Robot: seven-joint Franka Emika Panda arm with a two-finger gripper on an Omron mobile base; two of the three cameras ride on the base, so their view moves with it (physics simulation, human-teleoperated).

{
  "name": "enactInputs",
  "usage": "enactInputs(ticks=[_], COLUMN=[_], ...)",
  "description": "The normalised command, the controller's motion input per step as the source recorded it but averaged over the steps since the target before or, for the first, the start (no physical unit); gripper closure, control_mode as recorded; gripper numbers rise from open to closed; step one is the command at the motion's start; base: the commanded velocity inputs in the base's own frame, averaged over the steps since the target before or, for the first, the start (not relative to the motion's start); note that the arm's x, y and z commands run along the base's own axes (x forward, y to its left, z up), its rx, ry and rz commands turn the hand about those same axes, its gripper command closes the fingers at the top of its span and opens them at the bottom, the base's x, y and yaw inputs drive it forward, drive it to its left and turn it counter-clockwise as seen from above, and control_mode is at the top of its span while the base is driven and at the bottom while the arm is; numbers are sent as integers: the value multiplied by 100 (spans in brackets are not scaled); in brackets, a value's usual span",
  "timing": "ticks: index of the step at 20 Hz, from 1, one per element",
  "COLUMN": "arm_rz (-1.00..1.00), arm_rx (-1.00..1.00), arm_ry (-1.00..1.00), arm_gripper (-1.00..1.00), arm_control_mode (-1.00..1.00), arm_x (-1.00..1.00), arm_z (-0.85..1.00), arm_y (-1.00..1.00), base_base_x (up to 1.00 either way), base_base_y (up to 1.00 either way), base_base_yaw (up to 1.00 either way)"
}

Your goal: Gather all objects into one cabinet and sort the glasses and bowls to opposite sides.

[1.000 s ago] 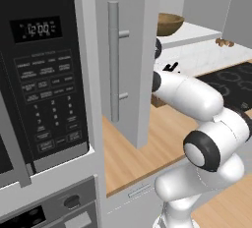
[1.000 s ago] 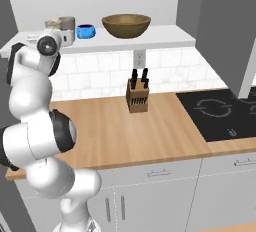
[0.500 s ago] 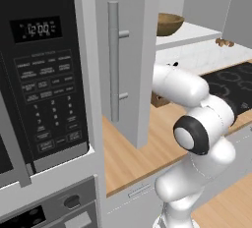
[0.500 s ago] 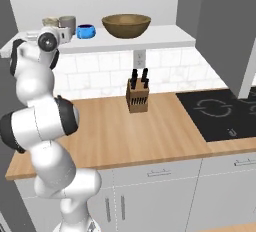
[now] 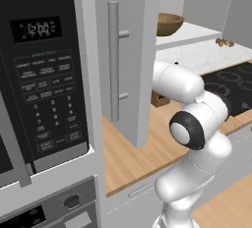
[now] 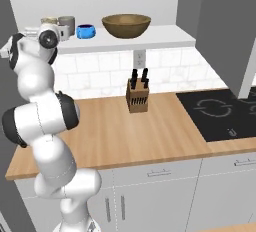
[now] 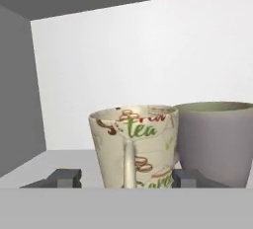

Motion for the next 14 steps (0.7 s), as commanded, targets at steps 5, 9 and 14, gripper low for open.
enactInputs(ticks=[5,9,14], arm_rz=[0,0,1], arm_rx=[3,7,2], arm_ry=[-19,-7,2], arm_gripper=[-100,-100,-100], arm_control_mode=[-100,-100,-100], arm_x=[-37,-6,-19], arm_z=[9,41,23], arm_y=[-36,-57,-57], base_base_x=[0,0,0], base_base_y=[0,0,0], base_base_yaw=[0,0,0])
